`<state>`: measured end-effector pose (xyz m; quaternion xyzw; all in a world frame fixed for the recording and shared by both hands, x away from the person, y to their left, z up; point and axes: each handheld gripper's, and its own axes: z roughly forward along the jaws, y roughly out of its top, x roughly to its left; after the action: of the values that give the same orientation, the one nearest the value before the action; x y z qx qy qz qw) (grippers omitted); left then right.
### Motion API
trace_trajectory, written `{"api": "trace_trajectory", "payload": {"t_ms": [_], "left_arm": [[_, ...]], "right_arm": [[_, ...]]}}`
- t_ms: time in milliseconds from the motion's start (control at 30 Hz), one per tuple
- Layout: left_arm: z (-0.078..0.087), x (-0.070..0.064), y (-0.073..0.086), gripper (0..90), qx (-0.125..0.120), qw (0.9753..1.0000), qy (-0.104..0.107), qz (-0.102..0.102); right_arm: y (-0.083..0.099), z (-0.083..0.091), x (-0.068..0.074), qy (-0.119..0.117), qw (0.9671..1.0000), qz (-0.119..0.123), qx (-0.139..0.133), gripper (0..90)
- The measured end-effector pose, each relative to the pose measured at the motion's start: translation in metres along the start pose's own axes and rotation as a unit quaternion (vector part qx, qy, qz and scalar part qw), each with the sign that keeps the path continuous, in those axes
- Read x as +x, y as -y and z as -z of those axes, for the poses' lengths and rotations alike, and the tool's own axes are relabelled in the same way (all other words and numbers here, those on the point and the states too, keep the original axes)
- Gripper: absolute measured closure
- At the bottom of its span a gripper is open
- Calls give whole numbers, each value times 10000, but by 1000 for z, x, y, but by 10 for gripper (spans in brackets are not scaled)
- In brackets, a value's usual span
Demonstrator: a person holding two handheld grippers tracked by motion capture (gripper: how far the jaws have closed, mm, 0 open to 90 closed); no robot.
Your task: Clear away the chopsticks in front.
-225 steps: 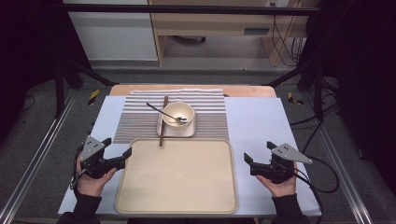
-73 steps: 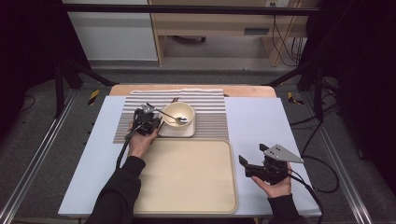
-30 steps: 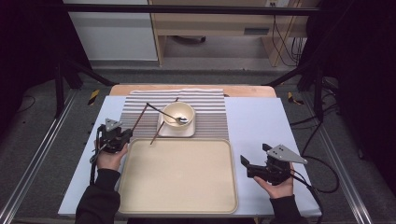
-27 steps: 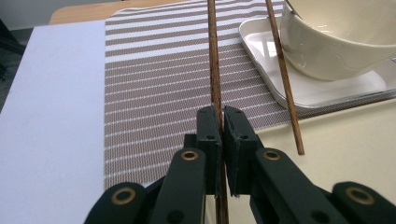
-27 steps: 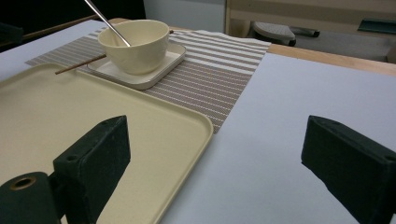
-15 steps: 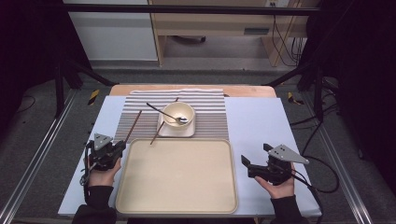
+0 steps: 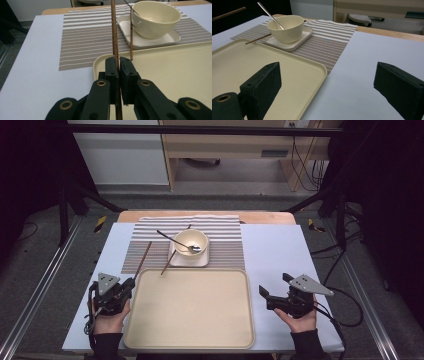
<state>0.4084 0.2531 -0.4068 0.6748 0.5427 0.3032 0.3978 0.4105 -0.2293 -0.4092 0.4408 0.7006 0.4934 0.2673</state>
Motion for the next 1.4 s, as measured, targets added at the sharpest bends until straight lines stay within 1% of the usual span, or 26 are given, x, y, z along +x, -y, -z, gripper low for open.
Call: {"api": "trace_trajectory", "payload": {"t_ms": [67, 200, 267, 367, 567, 700, 800, 867, 1000, 1100, 1167, 1300, 1400], "left_arm": [[4, -4, 2, 851, -73, 9999, 35, 108], [6, -11, 9, 851, -112, 9998, 34, 168], [7, -14, 13, 851, -135, 9998, -24, 164], [9, -17, 21, 851, -177, 9995, -81, 266], [8, -26, 41, 851, -120, 9992, -133, 371], [7, -31, 53, 851, -101, 9987, -269, 428], [7, -33, 61, 851, -102, 9976, -346, 587], [6, -33, 66, 851, -69, 9973, -354, 636], [6, -35, 73, 851, -16, 9972, -475, 583], [5, -35, 78, 851, 24, 9965, -609, 571], [4, -34, 81, 851, 59, 9962, -615, 620], [2, -32, 86, 851, 128, 9958, -667, 619], [1, -31, 86, 851, 131, 9956, -693, 622]], "right_arm": [[0, 0, 0, -8, 10000, 20, -7, 81], [0, 1, 0, -4, 10000, 19, -5, 81], [0, 1, 0, -2, 10000, 20, -3, 81], [0, 0, 0, 6, 10000, 32, 14, 80], [0, 0, 0, 2, 10000, 32, 43, 80], [0, -1, 1, 4, 10000, 42, 50, 80], [1, -1, 0, 6, 10000, 51, 50, 80], [0, -1, 0, 1, 10000, 42, 54, 79], [0, 0, 1, -7, 10000, 36, 44, 80], [0, -1, 1, -3, 10000, 60, 50, 79], [1, -1, 1, -3, 10000, 58, 64, 80], [1, -2, 1, -10, 9999, 61, 87, 80], [1, -2, 2, -12, 9999, 56, 85, 80]]}}
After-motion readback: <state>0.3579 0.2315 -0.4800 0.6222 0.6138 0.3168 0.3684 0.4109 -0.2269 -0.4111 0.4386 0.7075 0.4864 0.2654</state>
